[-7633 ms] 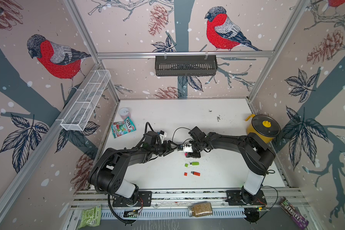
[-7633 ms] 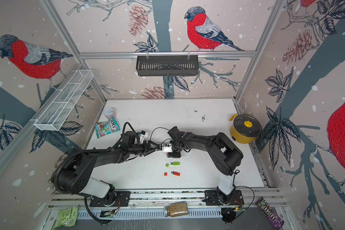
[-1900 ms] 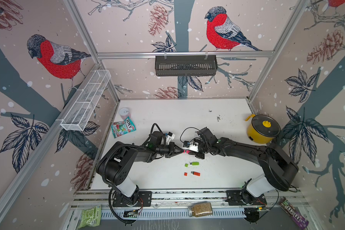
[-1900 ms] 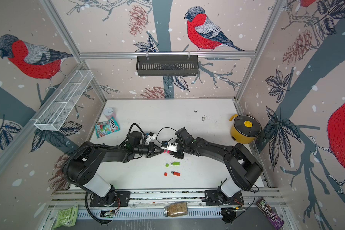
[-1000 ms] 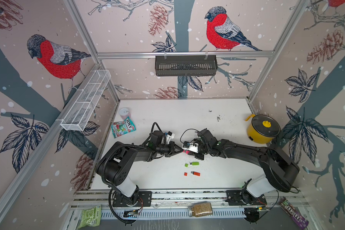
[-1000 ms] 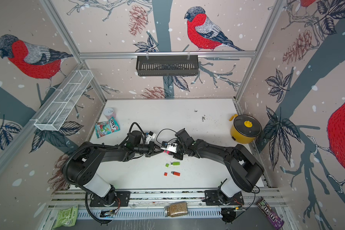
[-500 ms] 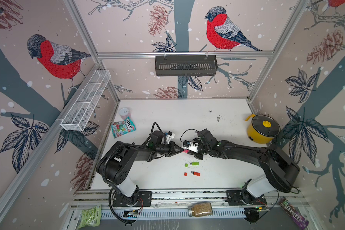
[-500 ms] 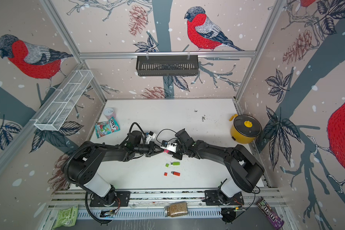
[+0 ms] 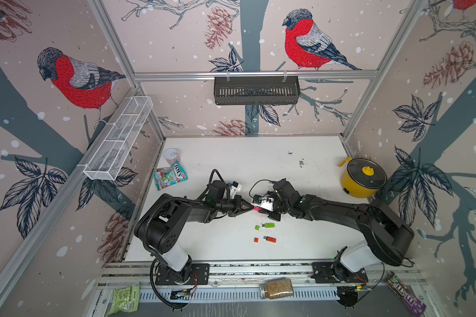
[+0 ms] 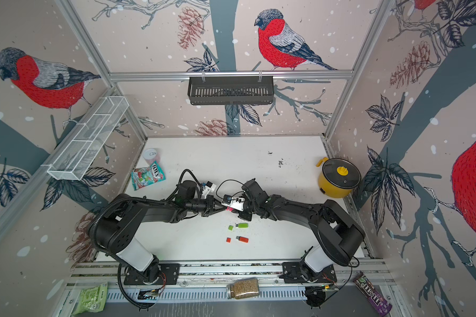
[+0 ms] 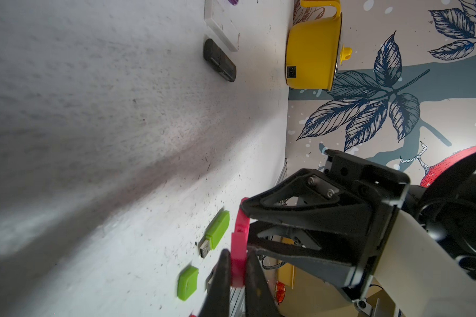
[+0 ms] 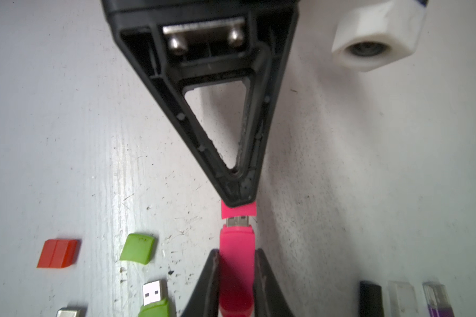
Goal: Close the usb drive cover
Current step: Close the cover of the USB drive.
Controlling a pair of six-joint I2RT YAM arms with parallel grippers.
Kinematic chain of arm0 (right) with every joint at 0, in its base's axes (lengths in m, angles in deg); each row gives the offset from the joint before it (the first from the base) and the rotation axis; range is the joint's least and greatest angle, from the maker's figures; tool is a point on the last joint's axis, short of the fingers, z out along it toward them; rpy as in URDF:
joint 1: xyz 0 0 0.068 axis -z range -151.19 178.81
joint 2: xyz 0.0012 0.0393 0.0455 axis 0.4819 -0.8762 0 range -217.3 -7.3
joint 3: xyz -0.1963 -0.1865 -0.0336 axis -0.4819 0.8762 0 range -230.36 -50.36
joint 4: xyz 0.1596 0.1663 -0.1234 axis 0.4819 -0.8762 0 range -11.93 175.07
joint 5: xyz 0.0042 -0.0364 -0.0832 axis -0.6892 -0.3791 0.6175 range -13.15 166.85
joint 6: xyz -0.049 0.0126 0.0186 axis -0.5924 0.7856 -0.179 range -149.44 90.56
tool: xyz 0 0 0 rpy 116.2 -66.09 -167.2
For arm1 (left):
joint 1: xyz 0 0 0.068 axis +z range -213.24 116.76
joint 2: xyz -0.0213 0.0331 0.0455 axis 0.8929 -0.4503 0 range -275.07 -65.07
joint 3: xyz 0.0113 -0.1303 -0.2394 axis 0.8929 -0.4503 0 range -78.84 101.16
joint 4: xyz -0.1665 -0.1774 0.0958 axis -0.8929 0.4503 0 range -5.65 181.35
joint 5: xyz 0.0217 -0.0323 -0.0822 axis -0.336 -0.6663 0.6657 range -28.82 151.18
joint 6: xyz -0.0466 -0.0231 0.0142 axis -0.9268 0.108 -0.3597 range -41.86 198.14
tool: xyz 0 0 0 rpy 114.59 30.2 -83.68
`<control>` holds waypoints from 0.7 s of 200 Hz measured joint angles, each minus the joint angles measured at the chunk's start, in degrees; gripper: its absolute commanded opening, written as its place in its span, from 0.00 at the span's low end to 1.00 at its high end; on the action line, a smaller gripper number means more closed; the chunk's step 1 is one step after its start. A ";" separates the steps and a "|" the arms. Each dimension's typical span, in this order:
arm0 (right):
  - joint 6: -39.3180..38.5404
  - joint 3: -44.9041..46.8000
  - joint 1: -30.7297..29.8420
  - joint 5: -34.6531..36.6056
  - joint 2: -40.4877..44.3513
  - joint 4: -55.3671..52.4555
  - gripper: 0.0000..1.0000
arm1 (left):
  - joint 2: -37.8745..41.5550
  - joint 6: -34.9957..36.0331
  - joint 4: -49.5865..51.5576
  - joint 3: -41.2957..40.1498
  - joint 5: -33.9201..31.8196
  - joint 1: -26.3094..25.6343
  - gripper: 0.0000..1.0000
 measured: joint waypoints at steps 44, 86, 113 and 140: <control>-0.26 2.34 1.11 -2.40 1.01 3.89 0.18 | 0.44 -0.15 -1.01 -0.20 0.63 -0.07 0.08; -1.75 3.56 2.25 -5.33 2.51 5.44 0.18 | 0.61 -0.09 -2.10 -0.20 2.19 -0.22 0.08; -2.97 3.17 2.58 -6.21 2.56 4.98 0.18 | 0.50 0.92 -2.03 0.13 2.51 -0.37 0.08; -3.17 1.53 2.58 -6.12 1.84 2.47 0.18 | -0.07 1.38 -1.38 0.79 2.36 -0.68 0.08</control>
